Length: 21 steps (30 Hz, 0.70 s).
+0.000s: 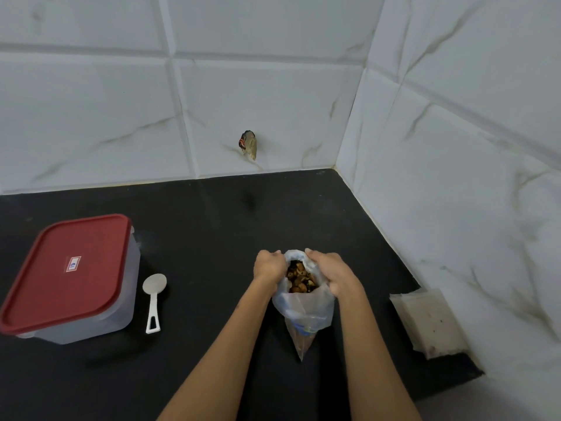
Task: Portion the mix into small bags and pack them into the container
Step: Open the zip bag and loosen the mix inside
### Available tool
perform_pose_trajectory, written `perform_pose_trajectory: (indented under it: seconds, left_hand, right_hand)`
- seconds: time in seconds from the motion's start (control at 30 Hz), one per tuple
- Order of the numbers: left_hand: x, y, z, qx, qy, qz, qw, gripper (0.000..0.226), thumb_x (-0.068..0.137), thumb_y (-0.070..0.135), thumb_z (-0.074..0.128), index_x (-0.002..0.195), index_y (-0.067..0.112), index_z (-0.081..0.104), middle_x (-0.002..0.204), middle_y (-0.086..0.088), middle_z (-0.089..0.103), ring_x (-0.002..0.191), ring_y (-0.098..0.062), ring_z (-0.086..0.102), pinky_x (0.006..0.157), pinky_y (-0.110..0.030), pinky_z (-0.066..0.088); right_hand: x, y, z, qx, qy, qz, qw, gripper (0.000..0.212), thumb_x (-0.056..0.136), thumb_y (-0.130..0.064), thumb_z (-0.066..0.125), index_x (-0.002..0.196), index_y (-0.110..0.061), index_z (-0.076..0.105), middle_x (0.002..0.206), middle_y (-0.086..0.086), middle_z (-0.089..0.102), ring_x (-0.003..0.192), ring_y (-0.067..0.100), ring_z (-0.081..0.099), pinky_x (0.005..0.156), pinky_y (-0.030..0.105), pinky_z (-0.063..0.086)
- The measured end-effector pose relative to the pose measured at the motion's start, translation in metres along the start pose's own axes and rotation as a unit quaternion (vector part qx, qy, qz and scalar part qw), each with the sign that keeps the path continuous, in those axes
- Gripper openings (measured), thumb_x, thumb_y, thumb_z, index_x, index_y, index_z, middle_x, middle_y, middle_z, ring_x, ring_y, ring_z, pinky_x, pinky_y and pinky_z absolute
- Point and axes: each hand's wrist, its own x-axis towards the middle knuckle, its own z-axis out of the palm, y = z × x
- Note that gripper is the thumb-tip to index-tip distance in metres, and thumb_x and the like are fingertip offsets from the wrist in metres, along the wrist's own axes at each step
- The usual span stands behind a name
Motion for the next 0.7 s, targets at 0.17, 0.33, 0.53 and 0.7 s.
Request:
perform_pose_trajectory:
  seconds: [0.17, 0.33, 0.53, 0.7]
  left_hand:
    - [-0.019, -0.004, -0.009, 0.158, 0.094, 0.166, 0.969, 0.032, 0.099, 0.036, 0.045, 0.122, 0.014, 0.044, 0.125, -0.013, 0.047, 0.112, -0.03, 0.051, 0.09, -0.039, 0.045]
    - [-0.058, 0.0, -0.012, 0.277, 0.105, 0.139, 0.945, 0.072, 0.084, 0.063, 0.054, 0.126, 0.007, 0.035, 0.128, -0.016, 0.044, 0.115, -0.034, 0.05, 0.084, -0.038, 0.044]
    - [-0.08, -0.005, -0.023, 0.215, -0.041, 0.007, 0.976, 0.069, 0.07, 0.063, 0.072, 0.097, 0.002, 0.054, 0.085, -0.013, 0.068, 0.067, -0.021, 0.07, 0.055, -0.03, 0.058]
    - [-0.082, -0.024, -0.023, -0.079, -0.105, -0.022, 0.991, 0.046, 0.073, 0.025, 0.083, 0.103, -0.003, 0.063, 0.086, -0.015, 0.07, 0.071, -0.021, 0.071, 0.055, -0.029, 0.058]
  right_hand:
    - [-0.011, 0.01, -0.008, -0.157, 0.106, -0.166, 0.968, 0.033, 0.085, -0.045, 0.062, 0.101, -0.016, 0.061, 0.108, 0.004, 0.06, 0.101, 0.019, 0.057, 0.084, 0.033, 0.047]
    - [-0.057, 0.011, -0.017, -0.35, 0.23, -0.068, 0.906, 0.063, 0.086, -0.064, 0.046, 0.122, -0.012, 0.052, 0.123, 0.013, 0.049, 0.107, 0.026, 0.053, 0.073, 0.033, 0.04]
    - [-0.085, 0.019, -0.02, -0.211, 0.074, 0.072, 0.972, 0.064, 0.083, -0.058, 0.058, 0.122, -0.007, 0.048, 0.081, 0.011, 0.058, 0.073, 0.022, 0.069, 0.072, 0.034, 0.059]
    - [-0.088, 0.035, -0.026, 0.02, 0.025, 0.05, 0.998, 0.063, 0.083, -0.029, 0.07, 0.131, -0.002, 0.038, 0.084, 0.015, 0.06, 0.073, 0.023, 0.065, 0.062, 0.034, 0.058]
